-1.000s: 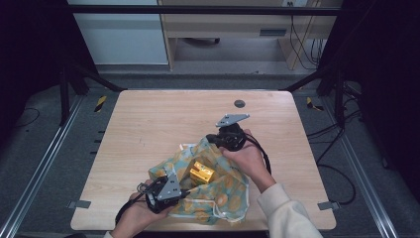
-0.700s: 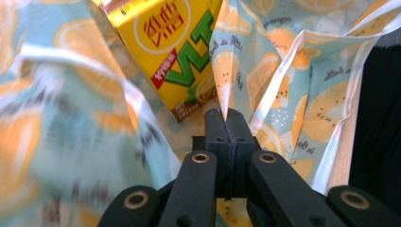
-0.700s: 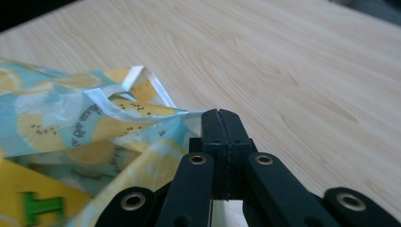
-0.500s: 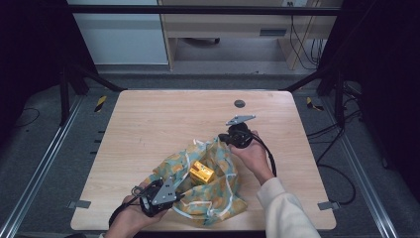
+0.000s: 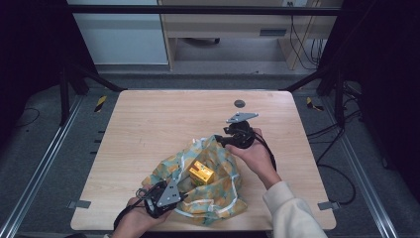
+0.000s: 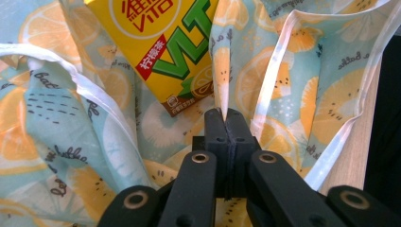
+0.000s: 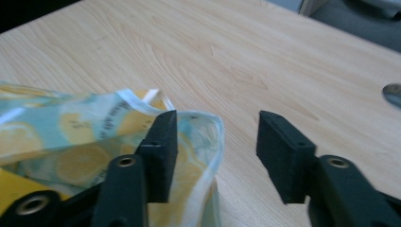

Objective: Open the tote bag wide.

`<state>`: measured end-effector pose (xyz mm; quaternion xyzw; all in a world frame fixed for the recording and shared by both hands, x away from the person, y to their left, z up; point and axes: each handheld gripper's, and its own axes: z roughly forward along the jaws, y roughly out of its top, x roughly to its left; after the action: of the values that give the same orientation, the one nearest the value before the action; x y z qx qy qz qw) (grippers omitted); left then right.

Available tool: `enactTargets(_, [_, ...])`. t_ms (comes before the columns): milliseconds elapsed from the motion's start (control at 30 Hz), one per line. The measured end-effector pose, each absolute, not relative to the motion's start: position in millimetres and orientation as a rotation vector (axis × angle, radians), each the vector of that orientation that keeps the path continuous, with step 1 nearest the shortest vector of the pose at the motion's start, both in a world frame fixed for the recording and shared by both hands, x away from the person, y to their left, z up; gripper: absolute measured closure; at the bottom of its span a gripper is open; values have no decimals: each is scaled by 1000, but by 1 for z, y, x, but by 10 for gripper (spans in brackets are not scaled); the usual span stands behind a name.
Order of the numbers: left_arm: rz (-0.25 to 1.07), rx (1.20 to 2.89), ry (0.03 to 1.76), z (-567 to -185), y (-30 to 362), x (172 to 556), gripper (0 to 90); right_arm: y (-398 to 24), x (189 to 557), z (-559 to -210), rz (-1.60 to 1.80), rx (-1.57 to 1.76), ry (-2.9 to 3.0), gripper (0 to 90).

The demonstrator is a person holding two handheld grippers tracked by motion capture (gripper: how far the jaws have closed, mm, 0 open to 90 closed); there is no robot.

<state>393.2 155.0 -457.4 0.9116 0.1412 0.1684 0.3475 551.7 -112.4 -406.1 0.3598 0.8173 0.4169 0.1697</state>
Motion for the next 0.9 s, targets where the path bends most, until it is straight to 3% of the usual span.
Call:
enactTargets(267, [455,2356,358,-457,152,391,900,-108,518,-379,1211,933,2334,404])
enactTargets(467, [459,2352,359,-457,152,391,900,-108,493,-391,1154,910,2369,319])
enactTargets(700, [464,2356,366,-458,151,391,900,-113,490,-410,1102,943,2402,260])
enactTargets(800, [462,2356,366,-458,151,391,900,-113,490,-417,1089,952,2415,347])
enactTargets(900, [463,2355,367,-458,151,391,900,-115,490,-422,1089,947,2424,549])
